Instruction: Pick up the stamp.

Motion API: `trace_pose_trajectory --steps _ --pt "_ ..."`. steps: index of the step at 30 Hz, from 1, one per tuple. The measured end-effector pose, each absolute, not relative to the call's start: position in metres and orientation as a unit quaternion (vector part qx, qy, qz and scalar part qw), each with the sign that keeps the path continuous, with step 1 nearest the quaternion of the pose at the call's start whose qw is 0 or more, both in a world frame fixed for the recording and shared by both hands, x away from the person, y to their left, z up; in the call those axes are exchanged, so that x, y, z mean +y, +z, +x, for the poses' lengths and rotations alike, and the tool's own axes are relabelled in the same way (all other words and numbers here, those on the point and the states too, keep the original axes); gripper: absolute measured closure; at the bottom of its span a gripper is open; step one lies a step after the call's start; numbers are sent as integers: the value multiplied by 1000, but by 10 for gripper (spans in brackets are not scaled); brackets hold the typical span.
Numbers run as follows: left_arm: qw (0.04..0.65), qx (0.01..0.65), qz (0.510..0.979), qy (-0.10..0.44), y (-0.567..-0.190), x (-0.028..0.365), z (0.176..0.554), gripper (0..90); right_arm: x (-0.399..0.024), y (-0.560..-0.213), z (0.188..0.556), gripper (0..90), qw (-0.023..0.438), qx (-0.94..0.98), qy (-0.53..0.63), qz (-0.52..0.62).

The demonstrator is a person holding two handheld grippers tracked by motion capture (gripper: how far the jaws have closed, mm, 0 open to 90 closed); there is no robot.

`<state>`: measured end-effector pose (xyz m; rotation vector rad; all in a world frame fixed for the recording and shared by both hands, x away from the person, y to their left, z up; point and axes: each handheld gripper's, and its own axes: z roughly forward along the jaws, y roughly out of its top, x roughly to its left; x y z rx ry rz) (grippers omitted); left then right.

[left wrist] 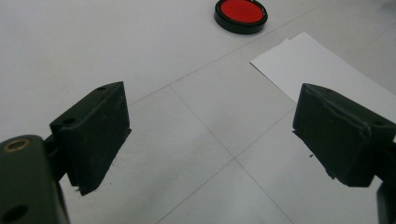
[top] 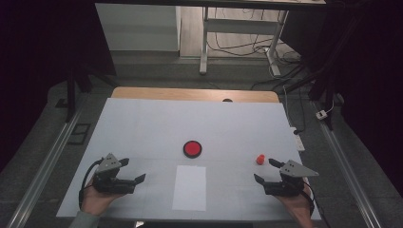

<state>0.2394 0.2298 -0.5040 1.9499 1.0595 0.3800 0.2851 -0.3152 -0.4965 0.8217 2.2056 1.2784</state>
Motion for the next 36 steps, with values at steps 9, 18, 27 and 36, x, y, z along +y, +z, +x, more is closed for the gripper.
trace_pose_trajectory --steps 9,18,27,36 --pt "442 430 774 145 -503 235 241 114 -316 -500 288 203 224 804 460 303" --pt "440 430 776 140 -504 237 245 118 -315 -502 288 219 220 805 456 309" --pt "436 431 777 142 -504 236 244 120 -307 -500 294 236 215 807 459 305" --pt "432 430 779 145 -504 235 241 124 -297 -493 299 260 213 805 458 310"
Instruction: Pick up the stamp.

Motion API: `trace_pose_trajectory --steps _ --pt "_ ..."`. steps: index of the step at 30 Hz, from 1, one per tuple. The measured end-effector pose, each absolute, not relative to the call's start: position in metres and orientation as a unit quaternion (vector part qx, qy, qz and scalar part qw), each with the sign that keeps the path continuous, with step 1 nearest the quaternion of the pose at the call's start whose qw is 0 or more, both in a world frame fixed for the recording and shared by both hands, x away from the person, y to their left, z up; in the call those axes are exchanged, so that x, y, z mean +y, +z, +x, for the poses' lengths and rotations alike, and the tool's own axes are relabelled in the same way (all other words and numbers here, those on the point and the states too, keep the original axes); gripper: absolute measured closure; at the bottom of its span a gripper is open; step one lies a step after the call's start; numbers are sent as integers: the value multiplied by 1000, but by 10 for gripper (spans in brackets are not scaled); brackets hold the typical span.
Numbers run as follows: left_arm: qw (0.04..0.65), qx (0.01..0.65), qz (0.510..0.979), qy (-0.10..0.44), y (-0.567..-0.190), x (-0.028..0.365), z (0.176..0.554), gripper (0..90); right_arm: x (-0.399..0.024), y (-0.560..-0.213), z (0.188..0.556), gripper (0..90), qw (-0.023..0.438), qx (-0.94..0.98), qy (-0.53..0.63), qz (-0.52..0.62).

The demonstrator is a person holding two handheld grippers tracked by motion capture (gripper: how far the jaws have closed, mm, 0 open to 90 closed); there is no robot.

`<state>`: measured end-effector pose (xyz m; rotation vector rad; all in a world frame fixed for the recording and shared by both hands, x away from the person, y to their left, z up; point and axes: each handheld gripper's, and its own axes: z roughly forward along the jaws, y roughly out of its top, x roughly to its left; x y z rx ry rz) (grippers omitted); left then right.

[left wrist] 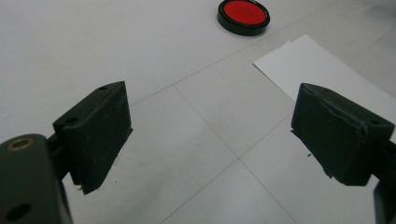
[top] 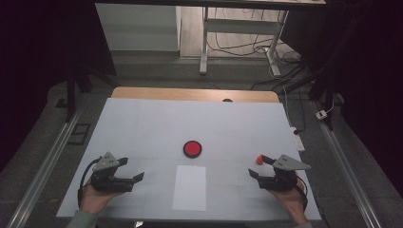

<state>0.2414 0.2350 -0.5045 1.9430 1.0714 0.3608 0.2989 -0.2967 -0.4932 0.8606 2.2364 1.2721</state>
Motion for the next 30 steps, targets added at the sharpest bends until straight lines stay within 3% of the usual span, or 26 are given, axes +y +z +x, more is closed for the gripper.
trace_pose_trajectory --steps 23,30 --pt "431 423 784 147 -505 233 241 132 -286 -441 331 296 223 799 444 339" --pt "430 424 783 149 -505 232 240 132 -287 -442 342 301 224 803 430 346"
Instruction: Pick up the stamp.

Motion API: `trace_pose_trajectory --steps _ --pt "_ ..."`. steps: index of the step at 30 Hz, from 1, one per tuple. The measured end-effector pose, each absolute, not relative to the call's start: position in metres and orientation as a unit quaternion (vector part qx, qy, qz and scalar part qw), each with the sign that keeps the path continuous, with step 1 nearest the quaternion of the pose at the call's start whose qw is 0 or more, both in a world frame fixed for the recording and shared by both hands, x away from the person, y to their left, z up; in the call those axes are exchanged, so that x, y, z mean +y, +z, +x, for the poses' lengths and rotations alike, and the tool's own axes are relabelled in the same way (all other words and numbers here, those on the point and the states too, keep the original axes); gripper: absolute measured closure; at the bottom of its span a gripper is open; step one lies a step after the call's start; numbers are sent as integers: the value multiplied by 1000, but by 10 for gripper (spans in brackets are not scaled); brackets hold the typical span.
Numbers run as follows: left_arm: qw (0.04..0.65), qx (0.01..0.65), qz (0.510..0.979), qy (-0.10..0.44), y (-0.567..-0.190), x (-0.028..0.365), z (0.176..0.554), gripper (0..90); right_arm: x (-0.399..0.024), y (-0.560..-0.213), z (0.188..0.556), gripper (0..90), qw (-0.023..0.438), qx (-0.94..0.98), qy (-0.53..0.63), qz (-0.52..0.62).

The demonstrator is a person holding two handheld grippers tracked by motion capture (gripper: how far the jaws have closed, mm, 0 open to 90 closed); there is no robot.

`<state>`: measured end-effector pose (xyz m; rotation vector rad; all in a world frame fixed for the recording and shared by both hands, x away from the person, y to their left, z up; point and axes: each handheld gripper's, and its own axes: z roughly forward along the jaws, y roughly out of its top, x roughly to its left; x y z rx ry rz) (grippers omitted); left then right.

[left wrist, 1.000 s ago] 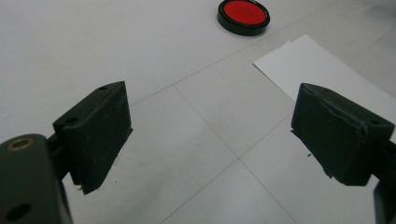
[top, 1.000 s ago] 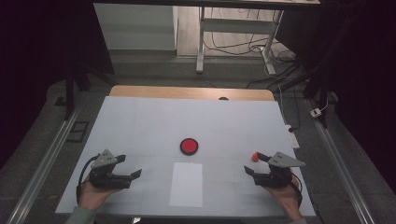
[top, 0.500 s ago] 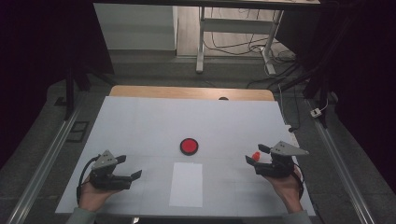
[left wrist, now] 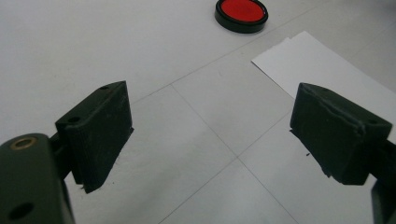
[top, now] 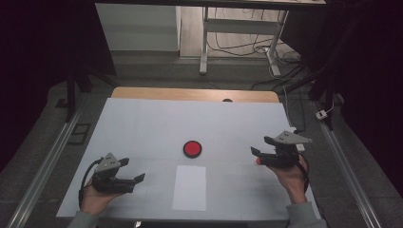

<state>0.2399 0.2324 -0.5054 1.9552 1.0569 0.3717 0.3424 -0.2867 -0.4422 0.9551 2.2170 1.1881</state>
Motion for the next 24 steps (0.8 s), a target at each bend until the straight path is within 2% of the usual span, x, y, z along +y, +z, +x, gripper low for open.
trace_pose_trajectory --steps 7,24 --pt "425 421 787 149 -507 231 240 132 -293 -454 358 302 213 823 393 350" --pt "427 427 784 146 -509 231 241 134 -307 -474 361 324 191 830 364 377"
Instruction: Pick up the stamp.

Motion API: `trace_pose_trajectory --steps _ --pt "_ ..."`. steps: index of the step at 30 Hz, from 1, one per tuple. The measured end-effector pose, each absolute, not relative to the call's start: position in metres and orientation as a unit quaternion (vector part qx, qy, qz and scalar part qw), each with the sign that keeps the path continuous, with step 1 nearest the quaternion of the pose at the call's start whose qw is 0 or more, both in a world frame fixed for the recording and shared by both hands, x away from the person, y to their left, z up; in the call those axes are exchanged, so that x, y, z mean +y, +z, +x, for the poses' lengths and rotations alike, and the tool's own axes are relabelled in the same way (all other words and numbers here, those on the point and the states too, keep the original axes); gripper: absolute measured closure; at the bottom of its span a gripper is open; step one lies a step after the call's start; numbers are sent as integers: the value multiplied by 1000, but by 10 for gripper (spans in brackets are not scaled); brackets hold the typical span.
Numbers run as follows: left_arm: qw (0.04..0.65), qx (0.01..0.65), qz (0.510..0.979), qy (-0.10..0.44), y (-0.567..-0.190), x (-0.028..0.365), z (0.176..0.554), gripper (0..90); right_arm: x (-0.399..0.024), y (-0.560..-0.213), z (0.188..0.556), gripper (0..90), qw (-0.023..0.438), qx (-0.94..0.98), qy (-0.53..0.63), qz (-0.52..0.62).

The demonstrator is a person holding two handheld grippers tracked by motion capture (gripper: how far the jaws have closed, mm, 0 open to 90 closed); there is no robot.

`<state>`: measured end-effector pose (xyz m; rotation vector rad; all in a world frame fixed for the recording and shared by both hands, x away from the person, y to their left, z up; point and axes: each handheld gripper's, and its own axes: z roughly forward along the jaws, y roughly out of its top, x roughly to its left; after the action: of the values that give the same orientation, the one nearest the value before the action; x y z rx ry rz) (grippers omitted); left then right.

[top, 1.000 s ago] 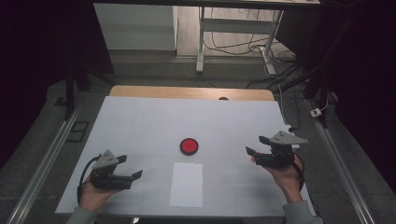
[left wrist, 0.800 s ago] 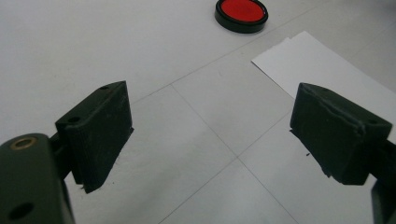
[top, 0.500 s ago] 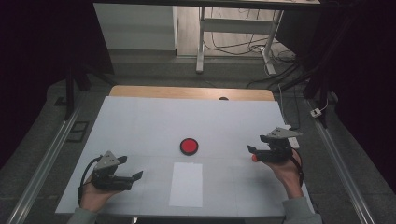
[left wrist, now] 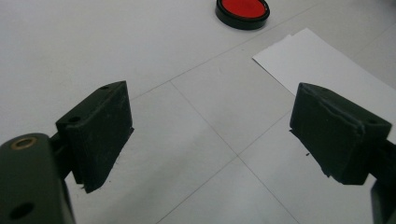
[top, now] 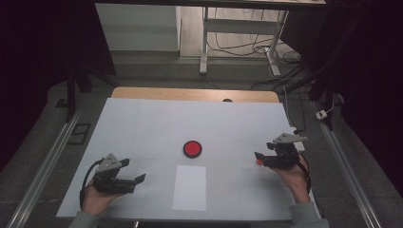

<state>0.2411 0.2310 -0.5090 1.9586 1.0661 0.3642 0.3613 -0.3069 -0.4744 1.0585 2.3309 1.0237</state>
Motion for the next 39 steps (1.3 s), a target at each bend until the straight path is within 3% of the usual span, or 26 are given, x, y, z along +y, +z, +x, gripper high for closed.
trace_pose_trajectory --steps 11,22,35,39 --pt "427 426 785 145 -509 230 241 134 -311 -492 362 391 185 834 349 385" --pt "427 425 785 143 -510 230 242 135 -311 -498 361 505 188 833 351 383" --pt "426 424 786 142 -510 231 243 135 -312 -500 359 704 191 836 347 380" --pt "426 423 787 142 -510 231 243 135 -312 -500 359 718 192 836 346 379"
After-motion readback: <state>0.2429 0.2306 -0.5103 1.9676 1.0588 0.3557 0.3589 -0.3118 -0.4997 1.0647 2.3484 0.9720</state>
